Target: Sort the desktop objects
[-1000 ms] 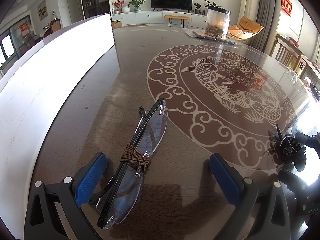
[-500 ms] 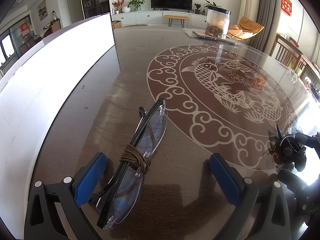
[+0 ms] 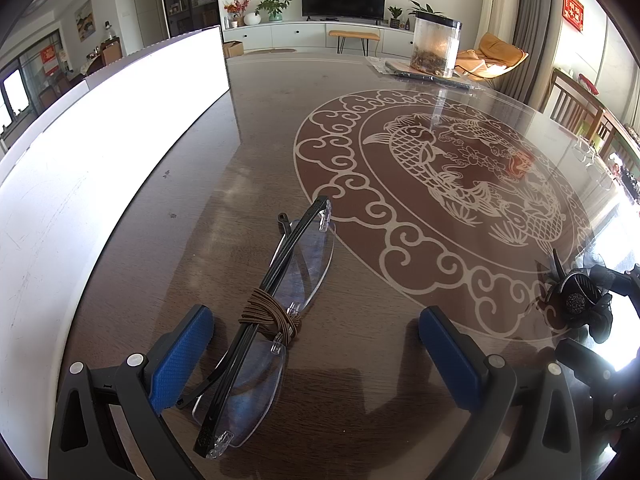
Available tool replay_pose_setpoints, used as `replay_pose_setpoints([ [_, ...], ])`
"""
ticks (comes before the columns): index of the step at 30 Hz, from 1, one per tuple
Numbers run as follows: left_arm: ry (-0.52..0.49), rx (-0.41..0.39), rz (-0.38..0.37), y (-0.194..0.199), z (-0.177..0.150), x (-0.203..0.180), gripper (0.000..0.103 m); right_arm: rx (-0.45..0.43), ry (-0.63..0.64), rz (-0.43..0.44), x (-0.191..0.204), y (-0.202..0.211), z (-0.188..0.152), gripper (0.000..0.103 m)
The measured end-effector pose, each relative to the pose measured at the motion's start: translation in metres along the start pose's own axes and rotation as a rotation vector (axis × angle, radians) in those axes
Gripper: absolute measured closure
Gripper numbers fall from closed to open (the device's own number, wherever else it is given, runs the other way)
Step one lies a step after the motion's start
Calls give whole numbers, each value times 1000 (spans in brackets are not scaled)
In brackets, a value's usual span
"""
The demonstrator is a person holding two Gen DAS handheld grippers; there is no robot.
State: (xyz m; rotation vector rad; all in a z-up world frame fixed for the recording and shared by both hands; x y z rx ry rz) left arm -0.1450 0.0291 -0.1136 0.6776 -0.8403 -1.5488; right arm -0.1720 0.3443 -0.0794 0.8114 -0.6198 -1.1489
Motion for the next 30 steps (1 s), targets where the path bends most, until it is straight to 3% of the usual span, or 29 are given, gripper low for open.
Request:
replay_pose_setpoints([
  [21, -2, 1, 0, 0, -1, 0, 0, 0, 0, -1, 0, 0, 0, 0],
  [24, -46, 36, -57, 3, -3, 2, 0, 1, 0, -1, 0, 0, 0, 0],
  [27, -96, 79, -204, 13, -9, 9, 0, 0, -2, 1, 0, 0, 0, 0],
  [30, -125, 101, -222, 17, -16, 23, 0, 0, -1, 0, 0, 0, 0, 0],
])
Point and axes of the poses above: each gripper's, at about its wrist camera, not at the fingertips, and y roughly against the way its jaws point, x to its left, z to its top, the point moved 4 cm from there along -y, roughly the way its jaws point, and after that the axes turned 3 degrees about -y, right-handed, at the moved point
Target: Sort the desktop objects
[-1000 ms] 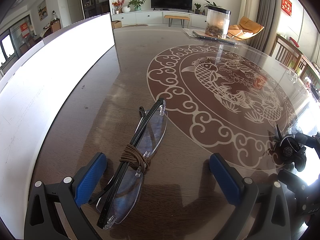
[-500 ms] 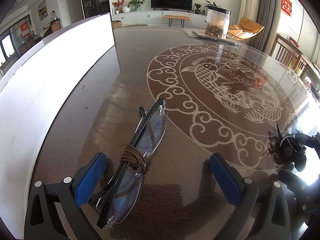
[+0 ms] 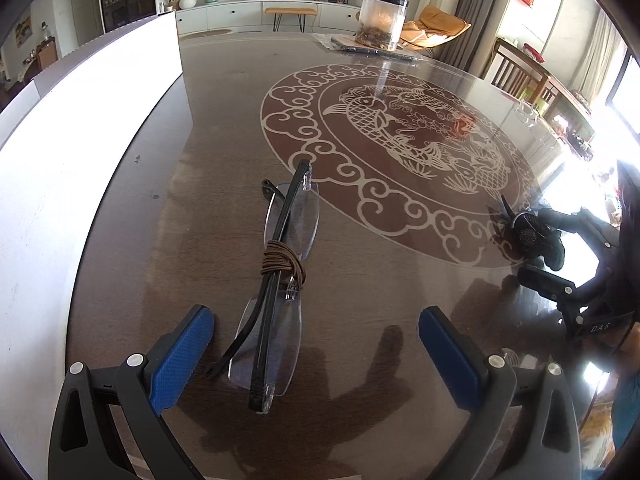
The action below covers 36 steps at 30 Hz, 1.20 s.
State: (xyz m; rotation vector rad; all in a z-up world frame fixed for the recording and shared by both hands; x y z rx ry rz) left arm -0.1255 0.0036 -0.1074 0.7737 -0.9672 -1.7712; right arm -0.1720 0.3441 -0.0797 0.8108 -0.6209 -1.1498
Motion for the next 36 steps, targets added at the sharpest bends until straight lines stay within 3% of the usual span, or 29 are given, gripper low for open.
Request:
replay_pose_setpoints([
  [5, -46, 31, 79, -6, 2, 5, 0, 7, 5, 1, 0, 0, 0, 0],
  [9, -41, 46, 97, -13, 13, 0, 2, 151, 66, 42, -5, -3, 6, 0],
  [11, -63, 21, 97, -12, 20, -8, 24, 185, 49, 65, -14, 0, 9, 0],
  [13, -82, 17, 99, -10, 28, -17, 81, 197, 22, 98, -20, 5, 14, 0],
  [14, -76, 27, 89, -11, 30, -19, 92, 206, 18, 104, -22, 5, 15, 0],
  [16, -73, 26, 90, -10, 28, -23, 93, 250, 45, 108, -17, -1, 15, 4],
  [17, -62, 19, 78, -7, 25, -24, 93, 280, 85, 79, -13, -3, 11, 22],
  [18, -41, 3, 58, -1, 21, -23, 93, 266, 139, 37, -8, 1, 10, 34],
  [19, -17, -20, 39, 7, 19, -22, 93, 268, 150, 52, -3, 7, 11, 69],
  [22, 43, -94, 0, 39, 13, -14, 93, 227, 158, 14, 0, 24, 17, 70],
  [26, 97, -197, -15, 92, 16, -1, 93, 177, 92, 61, 2, 44, 37, 70],
  [29, 125, -284, -5, 139, 26, 19, 93, 103, 66, 124, 18, 65, 71, 70],
  [32, 174, -327, 40, 178, 36, 60, 93, 23, 103, 181, 59, 84, 115, 70],
  [36, 280, -313, 165, 202, 33, 142, 93, -41, 165, 302, 143, 88, 178, 70],
])
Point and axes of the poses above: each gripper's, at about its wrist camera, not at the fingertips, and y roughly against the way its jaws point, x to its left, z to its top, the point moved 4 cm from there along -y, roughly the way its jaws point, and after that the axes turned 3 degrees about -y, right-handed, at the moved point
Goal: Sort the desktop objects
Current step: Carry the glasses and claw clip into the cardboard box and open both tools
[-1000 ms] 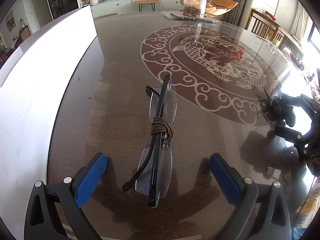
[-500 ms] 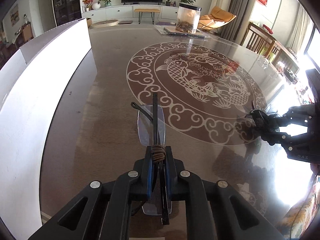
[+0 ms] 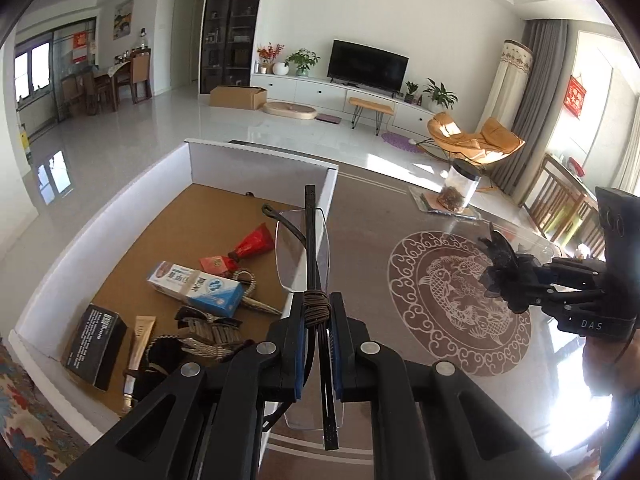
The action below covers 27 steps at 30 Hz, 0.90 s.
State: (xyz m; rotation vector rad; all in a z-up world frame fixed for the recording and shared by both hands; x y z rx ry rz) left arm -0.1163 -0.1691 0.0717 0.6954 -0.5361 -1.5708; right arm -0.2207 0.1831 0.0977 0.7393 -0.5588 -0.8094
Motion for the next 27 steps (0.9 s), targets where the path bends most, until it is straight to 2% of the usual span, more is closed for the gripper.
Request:
replay_pose_setpoints([
  [3, 105, 51, 82, -7, -2, 69, 93, -24, 42, 121, 64, -28, 48, 70],
  [5, 139, 106, 150, -19, -10, 102, 93, -19, 75, 188, 108, -54, 70, 70],
  [8, 171, 197, 231, -38, -27, 134, 92, 41, 106, 252, 161, -102, 85, 70],
  [10, 198, 220, 262, -46, -36, 146, 89, 99, 113, 250, 183, -135, 84, 69],
  [11, 210, 232, 268, -50, -41, 149, 87, 129, 109, 247, 189, -150, 82, 66],
  [12, 221, 242, 275, -52, -45, 151, 76, 172, 101, 255, 194, -164, 79, 61],
  [13, 228, 247, 281, -53, -48, 153, 55, 212, 93, 258, 196, -176, 76, 40],
  [14, 227, 237, 286, -52, -49, 152, 45, 228, 88, 256, 196, -183, 74, 18],
  [15, 220, 214, 297, -49, -49, 150, 30, 223, 90, 247, 196, -184, 75, 14],
  [16, 213, 189, 317, -44, -49, 149, 27, 208, 98, 235, 193, -181, 77, 13],
  [19, 226, 127, 378, -28, -47, 146, 27, 162, 112, 206, 175, -165, 91, 12],
  [21, 255, 90, 418, -17, -45, 144, 27, 130, 122, 156, 164, -152, 101, 7],
  [23, 285, 59, 411, -9, -42, 140, 23, 108, 137, 111, 153, -143, 109, 5],
  [24, 293, 55, 397, -7, -41, 136, 15, 105, 144, 94, 150, -141, 111, 5],
  [25, 293, 47, 389, -4, -41, 132, 12, 105, 151, 81, 147, -139, 112, 5],
  [27, 267, 30, 422, 2, -39, 121, 12, 109, 167, 58, 143, -137, 111, 5],
])
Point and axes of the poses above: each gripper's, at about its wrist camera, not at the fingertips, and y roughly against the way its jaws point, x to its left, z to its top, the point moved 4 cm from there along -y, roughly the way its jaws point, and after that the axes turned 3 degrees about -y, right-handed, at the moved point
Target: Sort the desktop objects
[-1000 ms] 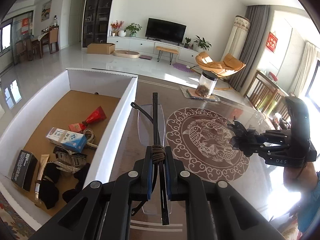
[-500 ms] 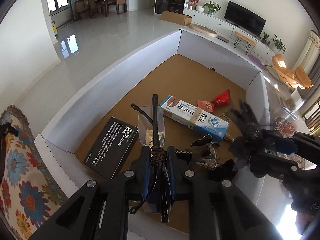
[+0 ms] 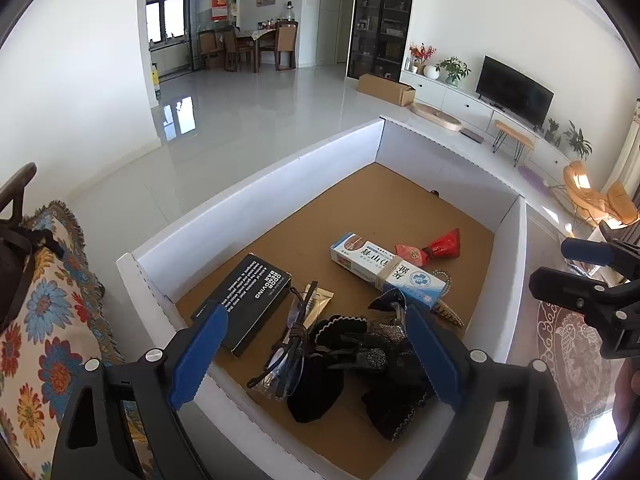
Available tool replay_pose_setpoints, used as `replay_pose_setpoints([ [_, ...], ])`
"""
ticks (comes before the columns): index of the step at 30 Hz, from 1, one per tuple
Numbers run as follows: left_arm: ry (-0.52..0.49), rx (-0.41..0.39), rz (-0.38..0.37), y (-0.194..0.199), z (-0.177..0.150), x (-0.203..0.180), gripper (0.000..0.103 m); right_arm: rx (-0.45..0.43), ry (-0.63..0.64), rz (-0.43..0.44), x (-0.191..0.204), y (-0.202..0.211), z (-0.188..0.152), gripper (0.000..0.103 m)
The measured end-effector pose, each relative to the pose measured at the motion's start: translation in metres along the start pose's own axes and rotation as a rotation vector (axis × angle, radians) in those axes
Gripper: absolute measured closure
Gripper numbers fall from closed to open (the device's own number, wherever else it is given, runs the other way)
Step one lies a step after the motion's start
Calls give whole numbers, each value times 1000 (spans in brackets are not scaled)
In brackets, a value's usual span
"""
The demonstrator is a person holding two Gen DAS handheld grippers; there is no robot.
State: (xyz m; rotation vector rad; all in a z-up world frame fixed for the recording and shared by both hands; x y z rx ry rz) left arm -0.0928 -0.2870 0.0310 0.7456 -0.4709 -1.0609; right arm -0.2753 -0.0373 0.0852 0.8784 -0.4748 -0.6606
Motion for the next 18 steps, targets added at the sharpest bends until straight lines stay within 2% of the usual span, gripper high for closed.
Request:
replay_pose_setpoints([
  [3, -42, -26, 73, 13, -2, -8, 11, 10, 28, -23, 1, -1, -6, 5],
  [9, -31, -68, 187, 33, 1, -8, 10, 9, 59, -25, 8, -7, -14, 5],
  [11, -27, -61, 165, 35, 1, -9, 0, 4, 59, -21, 8, -7, -14, 5],
  [15, 84, -87, 96, 40, -6, -3, 0, 4, 51, -24, 6, -10, -13, 5],
  [18, 87, -91, 114, 41, -9, -6, 0, 9, 46, -24, 6, -13, -13, 5],
])
Point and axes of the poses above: each gripper's, at about its wrist camera, not at the fingertips, and y roughly against the way its jaws point, x to its left, z to its top, the point moved 4 cm from there along -y, roughly the way its jaws point, and after that the axes turned 3 degrees about -y, right-handed, at the moved point
